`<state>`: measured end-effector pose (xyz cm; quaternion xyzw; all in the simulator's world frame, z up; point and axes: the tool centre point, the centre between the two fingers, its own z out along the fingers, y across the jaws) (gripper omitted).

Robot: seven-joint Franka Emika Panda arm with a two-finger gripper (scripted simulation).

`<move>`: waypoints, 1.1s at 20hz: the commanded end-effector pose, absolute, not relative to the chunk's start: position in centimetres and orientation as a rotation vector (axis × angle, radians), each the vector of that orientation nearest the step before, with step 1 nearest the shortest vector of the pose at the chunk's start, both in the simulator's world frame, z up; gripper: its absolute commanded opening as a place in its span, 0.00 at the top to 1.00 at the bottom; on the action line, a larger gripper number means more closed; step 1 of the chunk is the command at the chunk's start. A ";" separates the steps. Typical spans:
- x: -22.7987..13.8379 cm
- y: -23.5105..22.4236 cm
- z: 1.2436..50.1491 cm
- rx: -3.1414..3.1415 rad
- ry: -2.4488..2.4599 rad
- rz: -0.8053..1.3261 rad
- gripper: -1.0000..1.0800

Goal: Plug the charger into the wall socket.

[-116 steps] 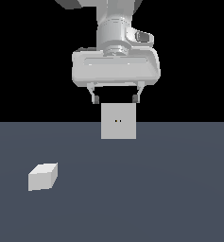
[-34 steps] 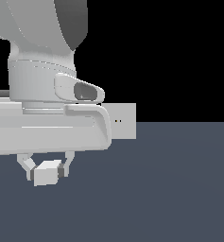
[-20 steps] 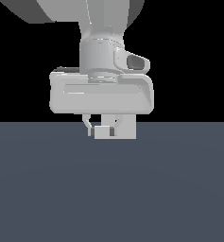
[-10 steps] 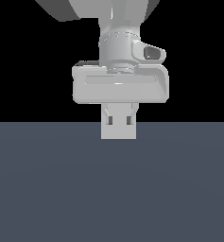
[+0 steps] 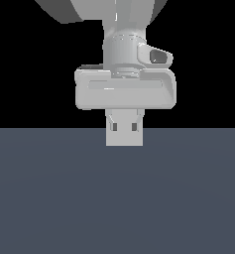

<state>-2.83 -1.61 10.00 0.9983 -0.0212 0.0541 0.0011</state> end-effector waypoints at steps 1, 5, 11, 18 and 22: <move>-2.6 -1.6 10.0 3.134 -0.066 0.171 1.00; -1.8 -1.7 10.0 3.134 -0.066 0.171 1.00; 0.4 -1.8 10.0 3.134 -0.066 0.171 1.00; 2.0 -1.8 10.0 3.134 -0.066 0.171 1.00; 2.1 -1.8 10.0 3.134 -0.066 0.171 1.00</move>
